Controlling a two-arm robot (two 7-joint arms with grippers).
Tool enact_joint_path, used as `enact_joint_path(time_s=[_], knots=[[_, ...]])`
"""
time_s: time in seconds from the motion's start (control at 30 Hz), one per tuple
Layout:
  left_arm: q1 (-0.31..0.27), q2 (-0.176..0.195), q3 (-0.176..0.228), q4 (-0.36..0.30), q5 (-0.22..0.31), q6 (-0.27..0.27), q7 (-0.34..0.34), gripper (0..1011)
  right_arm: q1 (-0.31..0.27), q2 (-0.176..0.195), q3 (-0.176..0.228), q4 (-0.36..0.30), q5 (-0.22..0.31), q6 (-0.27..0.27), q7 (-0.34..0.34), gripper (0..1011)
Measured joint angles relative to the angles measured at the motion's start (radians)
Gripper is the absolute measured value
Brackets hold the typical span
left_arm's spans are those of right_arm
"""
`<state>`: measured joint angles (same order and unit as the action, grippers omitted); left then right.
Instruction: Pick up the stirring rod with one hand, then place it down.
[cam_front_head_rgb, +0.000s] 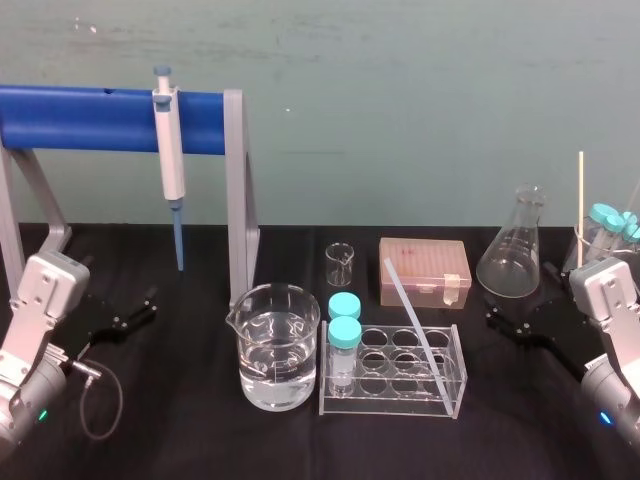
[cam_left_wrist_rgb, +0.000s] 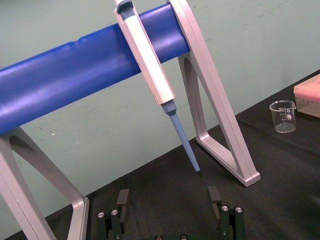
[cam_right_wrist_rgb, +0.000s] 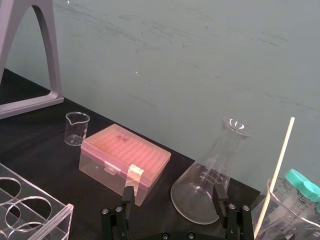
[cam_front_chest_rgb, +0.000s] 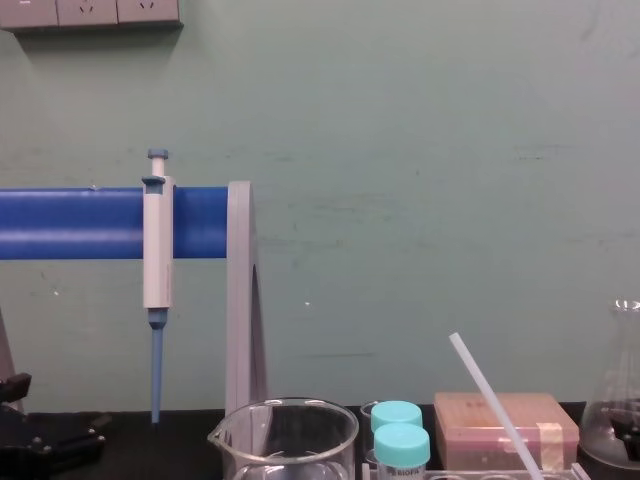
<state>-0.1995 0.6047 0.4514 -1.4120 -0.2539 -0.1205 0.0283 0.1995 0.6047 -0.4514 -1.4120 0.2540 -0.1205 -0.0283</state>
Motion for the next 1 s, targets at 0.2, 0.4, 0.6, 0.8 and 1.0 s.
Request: enact_joint_path(time_s=[0.2,0.4,0.6,0.8,1.0], knots=[[0.000,0.000,0.000,0.000,0.000,0.000,0.000,1000,0.000,0.000,0.000,0.000,0.000,0.000,0.000,1000],[0.000,0.000,0.000,0.000,0.000,0.000,0.000,1000,0.000,0.000,0.000,0.000,0.000,0.000,0.000,1000],[0.000,0.000,0.000,0.000,0.000,0.000,0.000,1000,0.000,0.000,0.000,0.000,0.000,0.000,0.000,1000],[0.000,0.000,0.000,0.000,0.000,0.000,0.000,1000,0.000,-0.001,0.001,0.000,0.000,0.000,0.002,1000],[0.000,0.000,0.000,0.000,0.000,0.000,0.000,1000,-0.004,0.015,0.034,-0.028,0.061,-0.001,0.094,1000]])
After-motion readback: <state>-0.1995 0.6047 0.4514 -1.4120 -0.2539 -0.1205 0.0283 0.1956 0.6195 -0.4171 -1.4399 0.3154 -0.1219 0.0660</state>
